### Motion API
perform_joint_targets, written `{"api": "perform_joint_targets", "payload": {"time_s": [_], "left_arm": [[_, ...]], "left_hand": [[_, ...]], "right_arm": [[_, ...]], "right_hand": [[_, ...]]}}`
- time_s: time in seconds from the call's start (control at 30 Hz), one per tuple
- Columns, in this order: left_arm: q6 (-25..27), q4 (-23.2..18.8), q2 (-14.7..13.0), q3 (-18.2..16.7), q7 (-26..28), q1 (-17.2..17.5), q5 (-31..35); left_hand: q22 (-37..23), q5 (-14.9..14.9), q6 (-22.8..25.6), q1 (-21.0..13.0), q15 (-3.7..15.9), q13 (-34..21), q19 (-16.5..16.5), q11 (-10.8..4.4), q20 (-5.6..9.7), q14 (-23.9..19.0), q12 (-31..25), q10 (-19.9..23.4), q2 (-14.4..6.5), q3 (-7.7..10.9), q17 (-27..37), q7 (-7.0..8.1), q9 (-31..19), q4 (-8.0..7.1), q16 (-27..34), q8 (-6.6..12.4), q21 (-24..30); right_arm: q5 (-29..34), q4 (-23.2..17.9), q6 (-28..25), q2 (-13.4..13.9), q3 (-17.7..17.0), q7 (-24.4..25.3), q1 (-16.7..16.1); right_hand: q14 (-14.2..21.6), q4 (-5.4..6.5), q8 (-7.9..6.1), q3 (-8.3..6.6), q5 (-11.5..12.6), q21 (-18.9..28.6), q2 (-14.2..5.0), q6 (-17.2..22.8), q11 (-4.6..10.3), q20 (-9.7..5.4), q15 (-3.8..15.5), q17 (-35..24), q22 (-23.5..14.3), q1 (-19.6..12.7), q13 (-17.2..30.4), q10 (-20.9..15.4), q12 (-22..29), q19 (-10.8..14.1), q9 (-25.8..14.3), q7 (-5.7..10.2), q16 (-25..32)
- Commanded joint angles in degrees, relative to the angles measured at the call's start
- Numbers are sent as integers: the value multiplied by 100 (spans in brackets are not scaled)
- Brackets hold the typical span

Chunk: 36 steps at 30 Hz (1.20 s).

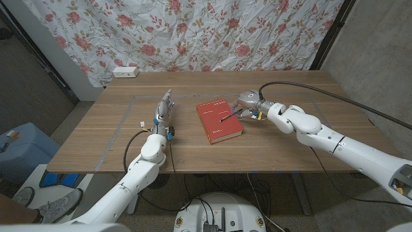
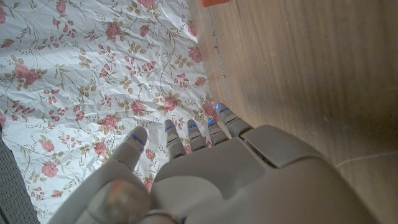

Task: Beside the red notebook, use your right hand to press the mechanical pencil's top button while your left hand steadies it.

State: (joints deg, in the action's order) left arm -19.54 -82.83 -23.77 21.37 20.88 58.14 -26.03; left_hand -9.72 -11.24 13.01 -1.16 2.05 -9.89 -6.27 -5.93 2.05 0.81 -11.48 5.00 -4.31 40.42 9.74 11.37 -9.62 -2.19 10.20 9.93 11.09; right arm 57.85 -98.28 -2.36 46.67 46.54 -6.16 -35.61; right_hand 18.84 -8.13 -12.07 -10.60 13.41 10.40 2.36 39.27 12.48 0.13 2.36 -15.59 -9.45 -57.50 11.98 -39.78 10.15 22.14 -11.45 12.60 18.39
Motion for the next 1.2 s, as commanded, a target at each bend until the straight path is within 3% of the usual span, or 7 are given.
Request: {"api": "perform_joint_targets", "payload": {"time_s": [0.03,0.23,0.3,0.53,0.8,1.2], "left_arm": [[-112,106,-44,-40,-102,-16,-32],[-211,165,-46,-74,-160,-7,-75],[-212,178,-57,-79,-167,-14,-71],[-328,277,-125,-101,-319,-54,-78],[-555,440,-113,-111,-413,-134,-26],[-1033,721,71,-216,-566,-135,-218]], "left_hand": [[-19,7,25,37,474,-14,-52,-27,82,-45,23,41,-402,23,16,6,-12,-31,11,32,31],[-20,7,40,37,476,-14,-55,-23,81,-52,22,49,-402,28,15,1,-12,-38,12,35,29],[-20,7,44,37,477,-15,-67,-31,79,-56,19,61,-402,31,15,0,-12,-41,12,36,33],[-20,6,58,35,479,-15,-88,-23,66,-81,14,83,-404,40,14,-10,-11,-50,17,37,36],[-23,5,108,28,482,-18,-221,5,46,-222,-12,210,-405,70,11,-39,-8,-71,39,41,70],[-22,1,79,0,462,-18,-162,-10,61,-153,26,142,-429,109,3,-88,-8,-62,-4,24,34]], "right_arm": [[75,8,126,51,4,-205,107],[15,38,331,95,8,-394,218],[-33,56,387,104,-16,-396,237],[-276,87,672,183,-138,-346,301],[-831,193,1034,264,-322,-657,458],[-1898,266,1000,337,-772,-648,221]], "right_hand": [[-134,-26,30,-24,62,-1,-2,-154,2,7,455,-12,-19,35,-11,154,-2,-96,-9,12,-89],[-309,8,85,-24,155,11,41,-567,-2,59,352,-2,-17,152,-53,640,-12,-206,11,11,-231],[-443,34,86,-24,197,-14,30,-705,-2,127,264,-1,-16,225,-65,794,-5,-367,17,12,-305],[-530,65,103,-17,231,-11,9,-888,-3,191,247,-6,-14,313,-74,955,-7,-447,26,11,-353],[-624,91,85,-16,252,-3,-28,-991,-2,166,354,-3,-13,399,-84,1115,-11,-500,28,11,-406],[-690,141,57,-18,240,44,-149,-1068,-6,64,404,15,-13,525,-101,1396,-30,-401,28,11,-446]]}}
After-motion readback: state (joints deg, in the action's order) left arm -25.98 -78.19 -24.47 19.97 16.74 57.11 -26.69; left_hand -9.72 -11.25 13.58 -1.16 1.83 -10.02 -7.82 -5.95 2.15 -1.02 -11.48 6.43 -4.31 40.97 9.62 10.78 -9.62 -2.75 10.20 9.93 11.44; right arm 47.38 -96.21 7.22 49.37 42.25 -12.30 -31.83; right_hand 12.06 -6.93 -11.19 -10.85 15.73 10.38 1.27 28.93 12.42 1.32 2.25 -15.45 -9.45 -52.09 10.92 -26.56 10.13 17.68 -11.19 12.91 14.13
